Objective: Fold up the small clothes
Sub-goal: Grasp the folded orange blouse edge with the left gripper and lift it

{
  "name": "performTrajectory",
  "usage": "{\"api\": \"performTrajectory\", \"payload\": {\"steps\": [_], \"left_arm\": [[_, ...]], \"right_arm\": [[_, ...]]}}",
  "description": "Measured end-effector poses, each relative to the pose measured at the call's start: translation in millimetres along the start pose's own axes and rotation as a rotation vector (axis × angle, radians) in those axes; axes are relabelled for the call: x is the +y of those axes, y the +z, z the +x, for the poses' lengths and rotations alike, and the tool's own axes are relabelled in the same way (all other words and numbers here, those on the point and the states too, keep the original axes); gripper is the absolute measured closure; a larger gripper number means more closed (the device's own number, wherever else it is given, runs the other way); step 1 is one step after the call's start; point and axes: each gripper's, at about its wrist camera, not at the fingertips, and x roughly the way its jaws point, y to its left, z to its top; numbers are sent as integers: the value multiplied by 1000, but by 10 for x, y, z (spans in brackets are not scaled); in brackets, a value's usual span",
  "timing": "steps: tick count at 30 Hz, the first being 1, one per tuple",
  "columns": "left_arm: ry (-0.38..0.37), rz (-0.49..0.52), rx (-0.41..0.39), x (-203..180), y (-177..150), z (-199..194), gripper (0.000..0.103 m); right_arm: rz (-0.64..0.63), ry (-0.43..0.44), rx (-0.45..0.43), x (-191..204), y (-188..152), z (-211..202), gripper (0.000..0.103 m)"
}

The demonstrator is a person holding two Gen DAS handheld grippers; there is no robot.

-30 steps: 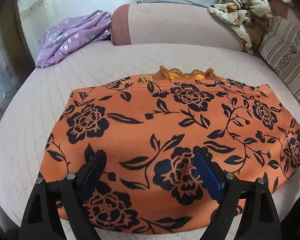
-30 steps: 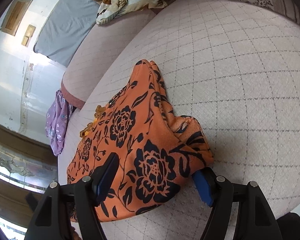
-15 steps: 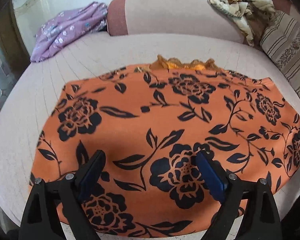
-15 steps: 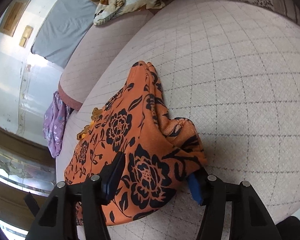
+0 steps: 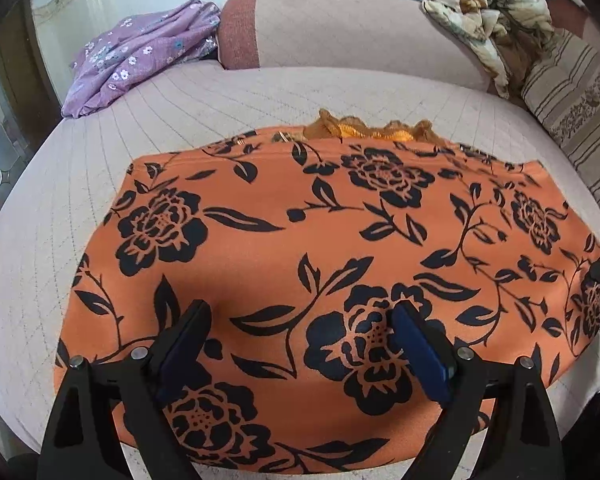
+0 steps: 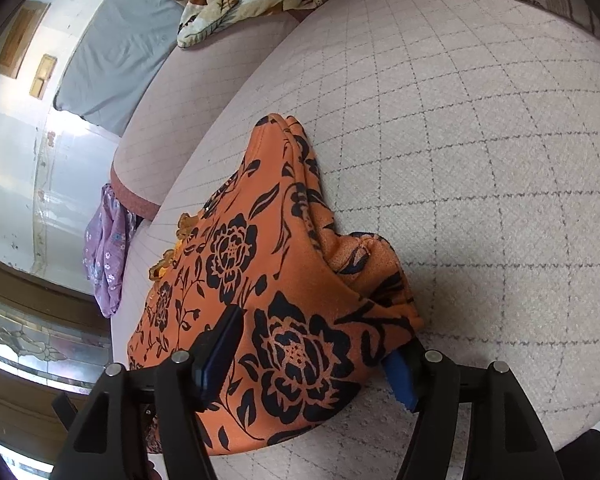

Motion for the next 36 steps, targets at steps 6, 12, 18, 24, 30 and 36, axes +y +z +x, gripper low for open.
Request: {"api": "performTrajectory", "payload": {"steps": [6, 12, 18, 24, 30, 36], "left_arm": [[62, 96, 6, -103, -66, 147, 8], [-28, -31, -26, 335, 69, -146, 9], [30, -311, -203, 1420, -15, -713, 9], [108, -560, -168, 2273, -384, -549, 9], [-26, -654, -157, 2432, -442, -511, 11], [-261, -630, -178, 2263, -403, -558, 11]], "right_arm": [[-48, -42, 31, 31, 25, 79, 79], [-196, -34, -36, 633, 73, -145, 88], [-489, 124, -128, 2181, -121, -401, 93], [-808, 250, 39, 3213, -1300, 100, 93], [-836, 104, 371, 2720, -2146, 1272, 89], [-884, 181, 330, 2804, -2082, 977, 30]]}}
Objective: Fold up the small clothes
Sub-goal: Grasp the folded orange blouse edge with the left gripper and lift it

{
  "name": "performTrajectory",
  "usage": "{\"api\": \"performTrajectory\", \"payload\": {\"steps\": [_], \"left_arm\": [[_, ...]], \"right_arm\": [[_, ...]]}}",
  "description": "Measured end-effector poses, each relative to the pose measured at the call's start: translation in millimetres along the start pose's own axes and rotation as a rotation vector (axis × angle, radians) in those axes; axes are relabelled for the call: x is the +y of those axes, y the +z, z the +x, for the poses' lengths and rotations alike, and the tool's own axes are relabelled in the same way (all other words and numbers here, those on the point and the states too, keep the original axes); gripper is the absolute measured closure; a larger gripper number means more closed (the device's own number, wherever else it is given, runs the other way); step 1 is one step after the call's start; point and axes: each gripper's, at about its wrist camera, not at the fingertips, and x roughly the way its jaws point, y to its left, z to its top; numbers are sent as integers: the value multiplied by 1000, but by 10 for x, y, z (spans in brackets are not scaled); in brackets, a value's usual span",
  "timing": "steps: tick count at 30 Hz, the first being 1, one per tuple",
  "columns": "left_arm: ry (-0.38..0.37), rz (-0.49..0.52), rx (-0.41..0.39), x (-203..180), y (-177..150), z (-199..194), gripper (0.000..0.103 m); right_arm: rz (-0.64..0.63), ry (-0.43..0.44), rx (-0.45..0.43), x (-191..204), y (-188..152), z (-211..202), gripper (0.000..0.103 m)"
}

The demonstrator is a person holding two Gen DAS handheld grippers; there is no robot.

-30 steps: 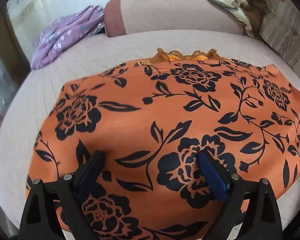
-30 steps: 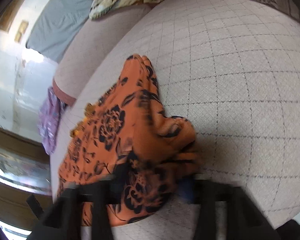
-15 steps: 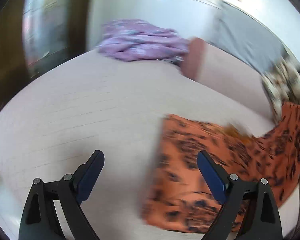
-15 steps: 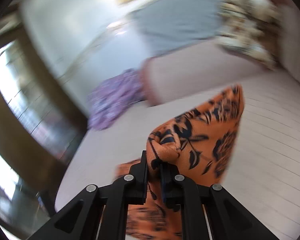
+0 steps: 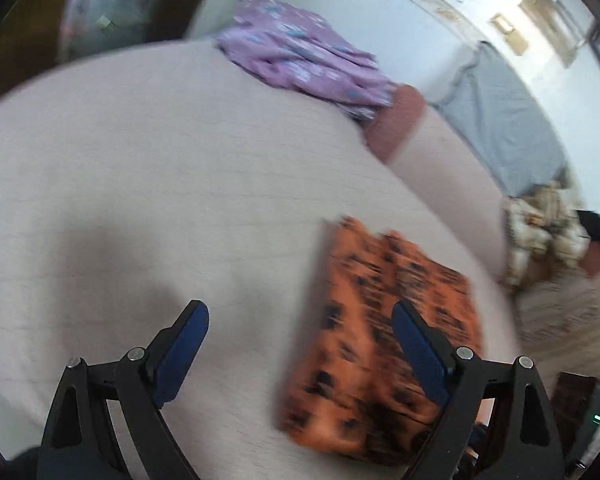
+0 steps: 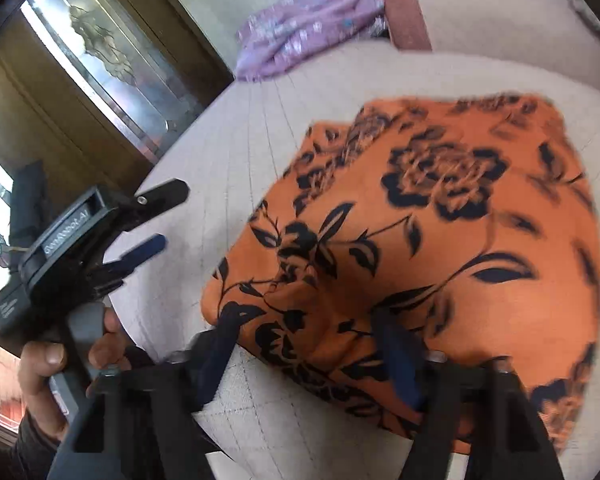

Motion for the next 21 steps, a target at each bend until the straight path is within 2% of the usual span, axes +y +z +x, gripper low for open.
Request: {"api": "performTrajectory", "payload": {"steps": [2, 4, 8, 10, 12, 13, 14, 16, 19, 21], "left_arm": [[-116, 15, 64, -141, -42, 51, 11], [-174, 39, 124, -271, -131, 61, 11], [-176, 76, 230, -464, -342, 212, 12], [-133, 90, 270, -554, -389, 350, 14], [-105, 84, 340, -600, -420, 471, 26], [-90, 80, 367, -617, -449, 507, 49], [-79, 90, 402, -665, -490, 595, 63], [-65, 108, 415, -705, -517, 650, 69], [-42, 94, 441, -701, -544, 758, 91], [-58, 39, 460, -634, -516, 827, 93]], "right_arm": [[35, 5, -36, -66, -49, -161, 30], [66, 3, -97, -141, -132, -360, 30], [156, -28, -199, -459, -213, -738, 30], [202, -28, -221, -604, -269, -849, 30], [243, -22, -230, -757, -312, -955, 30], [253, -21, -234, -785, -333, -989, 30], [261, -18, -237, -833, -347, -1013, 30], [268, -14, -246, -856, -370, -1028, 30], [277, -11, -244, -890, -404, -1013, 30], [286, -11, -238, -918, -429, -1025, 30]]}}
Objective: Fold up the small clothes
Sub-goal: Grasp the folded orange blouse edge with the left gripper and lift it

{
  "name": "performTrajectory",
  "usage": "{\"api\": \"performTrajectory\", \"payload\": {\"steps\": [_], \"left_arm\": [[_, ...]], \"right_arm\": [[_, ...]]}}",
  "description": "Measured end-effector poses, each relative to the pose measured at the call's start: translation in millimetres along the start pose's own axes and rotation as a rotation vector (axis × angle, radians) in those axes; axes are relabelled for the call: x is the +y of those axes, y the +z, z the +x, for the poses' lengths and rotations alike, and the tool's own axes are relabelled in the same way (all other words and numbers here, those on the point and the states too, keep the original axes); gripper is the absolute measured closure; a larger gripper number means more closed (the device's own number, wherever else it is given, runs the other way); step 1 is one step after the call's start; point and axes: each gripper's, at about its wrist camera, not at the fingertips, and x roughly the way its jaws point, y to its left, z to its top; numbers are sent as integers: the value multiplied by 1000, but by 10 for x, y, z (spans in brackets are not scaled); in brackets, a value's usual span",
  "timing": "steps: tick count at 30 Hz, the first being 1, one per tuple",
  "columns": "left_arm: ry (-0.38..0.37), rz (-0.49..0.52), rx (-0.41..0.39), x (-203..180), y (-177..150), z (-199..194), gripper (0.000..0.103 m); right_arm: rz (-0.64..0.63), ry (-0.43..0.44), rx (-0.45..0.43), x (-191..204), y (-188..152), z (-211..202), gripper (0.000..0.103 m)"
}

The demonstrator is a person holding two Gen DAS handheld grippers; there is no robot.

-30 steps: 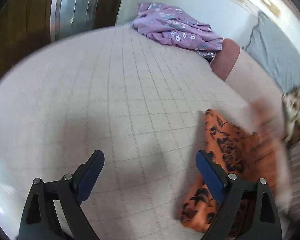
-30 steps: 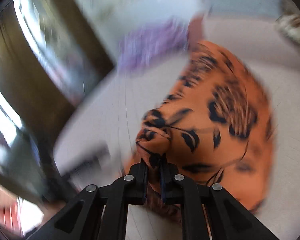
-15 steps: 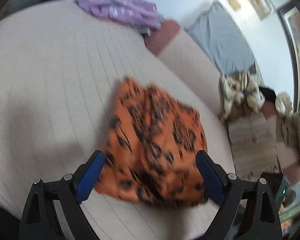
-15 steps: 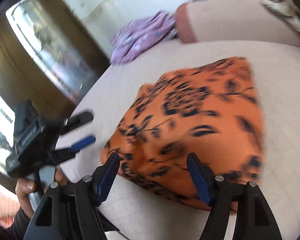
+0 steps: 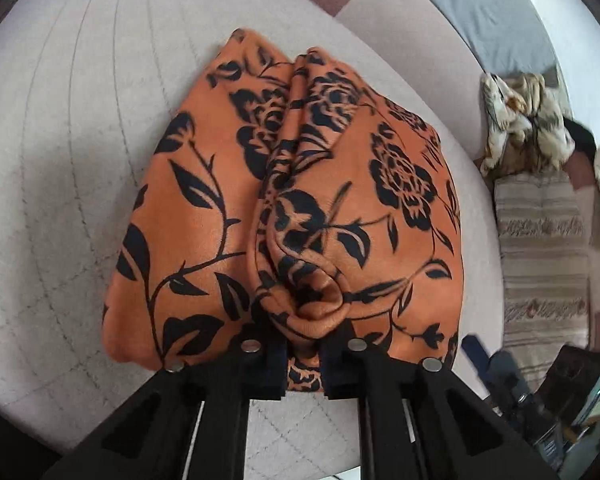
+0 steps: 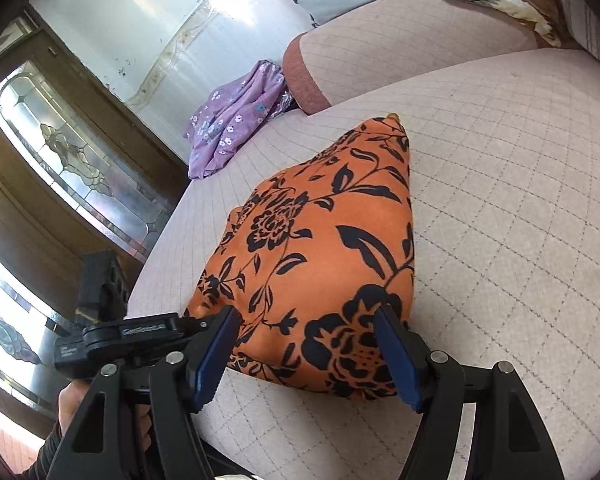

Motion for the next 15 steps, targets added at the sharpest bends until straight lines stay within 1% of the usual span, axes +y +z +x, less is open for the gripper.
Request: {"api": "performTrajectory", "payload": {"steps": [1, 2, 3, 4, 5, 6, 7, 8, 9, 10, 11, 13, 14, 15], "left_arm": [[-3, -6, -1, 5, -7, -11, 94], [12, 20, -32, -53, -3, -86, 95], [39, 65, -81, -144, -16, -192, 95], [70, 130, -149, -276, -39, -331, 95], [102, 209, -240, -450, -83, -518, 95], [143, 294, -353, -647, -161, -747, 95], [180, 363, -439, -787, -251, -916, 95], [203, 395, -475, -820, -303, -973, 95], [257, 427, -498, -816, -364, -964, 95], [288, 423, -478, -739, -374, -880, 95], [289, 366, -407, -558, -343, -723, 95], [271, 207, -238, -118, -285, -370, 95], [240, 134, -199, 75, -296, -269, 95], [205, 93, -185, 166, -305, -255, 95]], "right_arm": [[4, -3, 2, -15, -1, 11, 30], [7, -5, 0, -28, -5, 10, 30], [10, -6, -1, -40, -12, 3, 30], [14, -9, -1, -53, -13, -3, 30], [16, -13, -2, -66, -20, -13, 30], [19, -18, -4, -74, -18, -19, 30], [23, -22, -6, -84, -13, -25, 30], [28, -28, -2, -93, -9, -23, 30], [31, -34, 2, -97, -5, -18, 30], [30, -39, 5, -96, -6, -15, 30], [24, -46, 8, -88, -12, -11, 30], [18, -56, 20, -73, -23, 12, 30], [12, -62, 30, -57, -28, 27, 30], [6, -66, 34, -39, -31, 34, 30]]}}
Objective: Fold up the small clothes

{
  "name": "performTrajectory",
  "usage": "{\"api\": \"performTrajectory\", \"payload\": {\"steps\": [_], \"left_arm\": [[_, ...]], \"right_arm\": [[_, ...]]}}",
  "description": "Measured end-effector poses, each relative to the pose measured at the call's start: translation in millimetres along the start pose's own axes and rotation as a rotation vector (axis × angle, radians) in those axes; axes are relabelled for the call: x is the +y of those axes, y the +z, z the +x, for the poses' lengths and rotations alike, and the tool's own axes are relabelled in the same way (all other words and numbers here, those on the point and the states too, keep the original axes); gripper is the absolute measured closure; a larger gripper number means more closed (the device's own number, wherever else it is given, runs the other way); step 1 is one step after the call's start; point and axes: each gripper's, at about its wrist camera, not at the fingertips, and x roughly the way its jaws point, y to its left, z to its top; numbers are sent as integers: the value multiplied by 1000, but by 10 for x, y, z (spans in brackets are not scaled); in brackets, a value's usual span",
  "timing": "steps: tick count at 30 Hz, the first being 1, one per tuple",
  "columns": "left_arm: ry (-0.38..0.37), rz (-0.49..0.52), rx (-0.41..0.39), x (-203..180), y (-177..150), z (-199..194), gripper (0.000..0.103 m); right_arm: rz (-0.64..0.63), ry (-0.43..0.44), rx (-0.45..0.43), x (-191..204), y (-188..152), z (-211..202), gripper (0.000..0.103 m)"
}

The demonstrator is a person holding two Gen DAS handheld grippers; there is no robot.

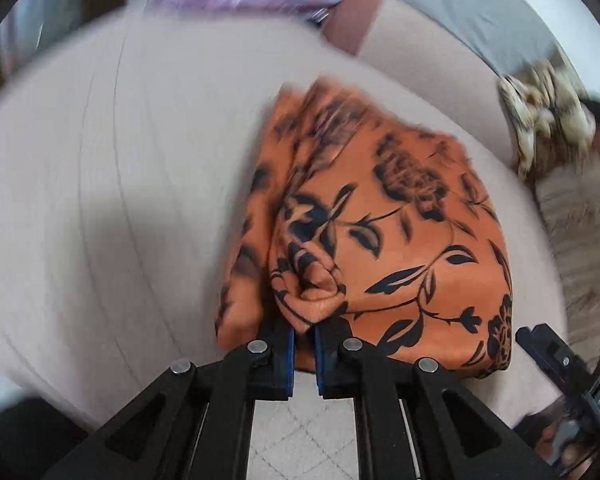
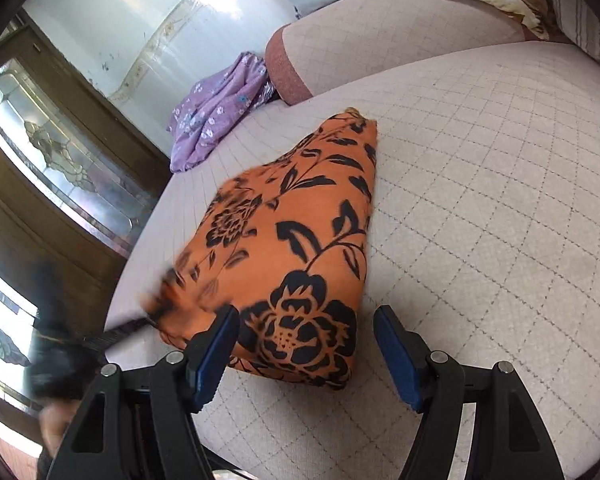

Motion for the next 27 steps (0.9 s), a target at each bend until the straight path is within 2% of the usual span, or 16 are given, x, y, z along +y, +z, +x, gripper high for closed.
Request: {"api": "performTrajectory", "payload": {"steps": [1, 5, 7, 9, 10, 11, 12, 13, 14, 15, 18, 21, 27], "left_arm": [[-13, -15, -4, 16, 13, -11, 95], [-4, 49, -80, -113, 84, -222, 95], [55, 172, -276, -301, 84, -676, 95], [119, 268, -401, -477, -2, -929, 95], [147, 275, -396, -467, -20, -891, 95], [162, 255, -356, -382, -36, -777, 95], [162, 211, -279, -246, -46, -605, 95], [152, 136, -131, -31, -64, -305, 95], [133, 94, -48, 67, -88, -132, 95], [81, 39, -20, 190, -114, -28, 95], [84, 43, -47, 149, -60, -133, 95], [93, 51, -36, 190, -171, -146, 95], [93, 57, -32, 113, -147, -91, 95]], "right_arm": [[-9, -4, 3, 21, -4, 6, 30], [-17, -25, 28, 30, 6, 90, 30], [-2, -25, 29, 26, 12, 119, 30], [-4, -25, 33, 36, 15, 136, 30], [-9, -28, 36, 42, 12, 143, 30], [-11, -29, 39, 41, 8, 152, 30], [-9, -30, 43, 32, 5, 158, 30], [-3, -31, 45, 13, -4, 163, 30], [0, -29, 47, -2, -11, 165, 30], [0, -31, 52, -17, -18, 173, 30], [8, -31, 71, -76, -48, 194, 30], [12, -27, 73, -111, -50, 174, 30], [28, -13, 47, -124, -17, 63, 30]]}}
